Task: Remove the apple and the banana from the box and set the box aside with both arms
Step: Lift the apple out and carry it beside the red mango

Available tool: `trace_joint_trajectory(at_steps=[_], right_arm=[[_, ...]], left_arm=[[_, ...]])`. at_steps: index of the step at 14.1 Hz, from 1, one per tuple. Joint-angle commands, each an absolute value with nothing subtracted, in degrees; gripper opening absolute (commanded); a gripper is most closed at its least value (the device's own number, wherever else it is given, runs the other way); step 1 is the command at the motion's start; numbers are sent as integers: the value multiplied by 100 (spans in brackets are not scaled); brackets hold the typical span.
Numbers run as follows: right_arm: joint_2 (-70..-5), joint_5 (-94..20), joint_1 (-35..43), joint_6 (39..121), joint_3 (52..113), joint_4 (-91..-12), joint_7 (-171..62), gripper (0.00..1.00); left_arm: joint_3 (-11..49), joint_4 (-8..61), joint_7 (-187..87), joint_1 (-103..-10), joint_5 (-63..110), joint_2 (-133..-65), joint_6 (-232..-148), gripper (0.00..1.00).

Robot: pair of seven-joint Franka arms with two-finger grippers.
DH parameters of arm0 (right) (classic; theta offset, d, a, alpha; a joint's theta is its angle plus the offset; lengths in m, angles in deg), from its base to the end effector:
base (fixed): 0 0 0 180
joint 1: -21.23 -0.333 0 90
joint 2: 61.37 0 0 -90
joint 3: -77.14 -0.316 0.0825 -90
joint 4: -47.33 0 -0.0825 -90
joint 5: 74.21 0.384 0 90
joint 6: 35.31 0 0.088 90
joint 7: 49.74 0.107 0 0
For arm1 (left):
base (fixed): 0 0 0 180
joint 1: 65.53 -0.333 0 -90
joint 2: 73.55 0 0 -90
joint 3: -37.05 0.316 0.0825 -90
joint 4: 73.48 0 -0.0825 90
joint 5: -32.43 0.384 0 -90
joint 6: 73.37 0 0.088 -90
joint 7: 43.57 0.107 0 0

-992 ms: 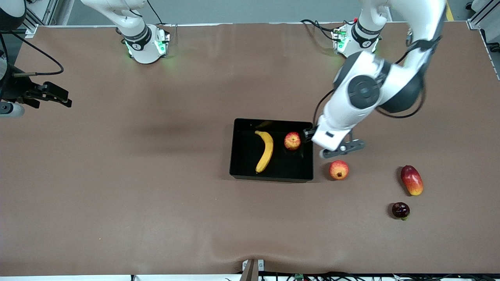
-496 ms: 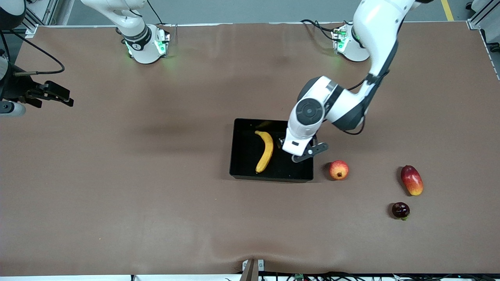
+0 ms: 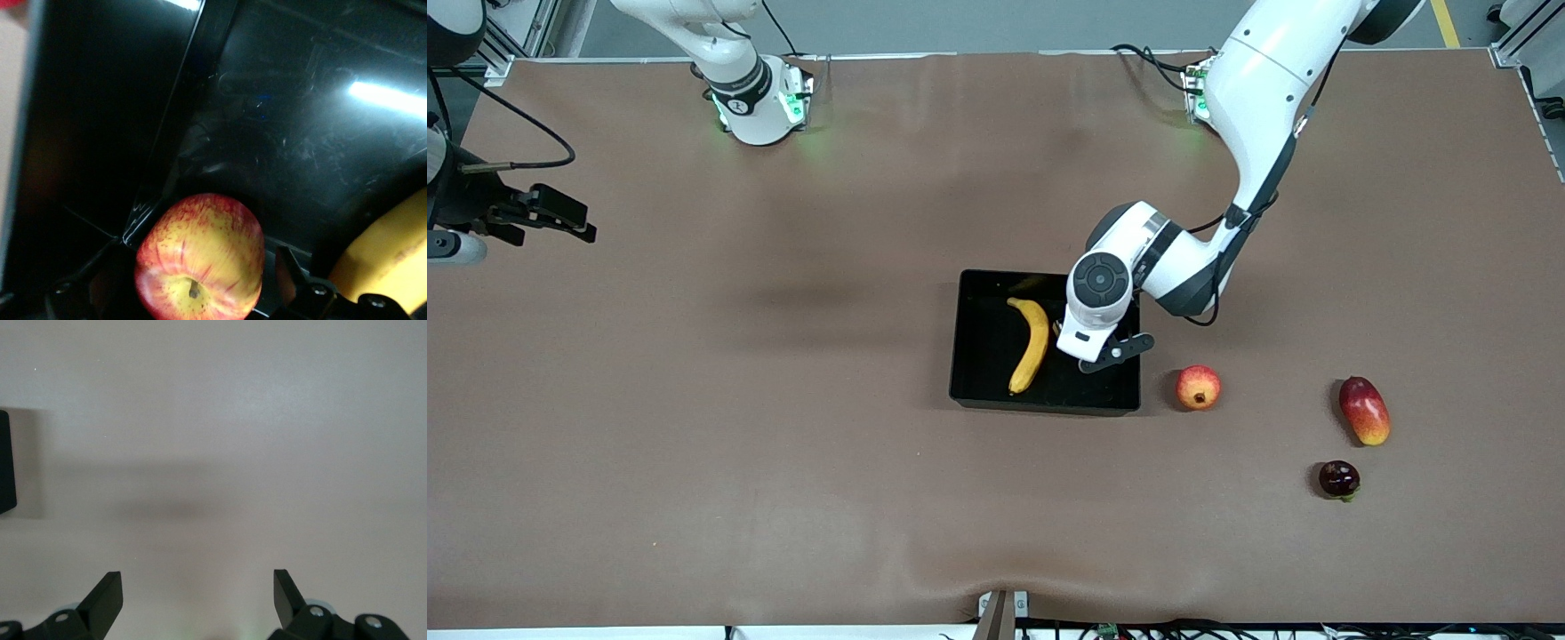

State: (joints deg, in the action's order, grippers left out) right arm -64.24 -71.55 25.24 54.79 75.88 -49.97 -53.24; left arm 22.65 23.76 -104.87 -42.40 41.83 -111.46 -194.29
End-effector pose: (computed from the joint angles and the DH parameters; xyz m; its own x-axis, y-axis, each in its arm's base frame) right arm 0.5351 -0.0205 0.5921 0.9973 0.0130 -0.0726 0.0094 -0.9987 -0.0497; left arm 0.5282 -0.3792 0.2030 0.9270 0.3493 -0.1366 0.3243 -0.9294 -0.1763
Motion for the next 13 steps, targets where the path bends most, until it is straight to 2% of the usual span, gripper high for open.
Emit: trace_joint_trajectory(at_steps=[1, 2, 5, 8, 10, 13], right_arm=[[-6489, -7087, 2562, 5460, 7582, -5050, -5273, 100], [-6480, -7095, 2562, 5460, 7582, -5050, -5282, 100], [-6489, -7087, 2536, 5460, 7582, -5050, -5282, 100], [-6471, -7087, 2562, 5469, 7582, -5050, -5282, 100], [-6471, -7087, 2536, 5460, 7582, -5050, -5282, 100], [-6471, -7087, 2527, 5469, 7582, -5050, -5282, 100]], left_arm=[[2282, 2258, -10633, -4163, 4333, -11187, -19439, 21], [2282, 2241, -10624, -4137, 4324, -11143, -19439, 0], [2273, 1934, -10589, -4171, 4333, -10889, -19134, 0], [2334, 1591, -10283, -4276, 4324, -10231, -18492, 0], [2326, 1616, -9599, -4775, 4316, -9835, -18289, 0], [2325, 1599, -8474, -5619, 4289, -9789, -18191, 0]])
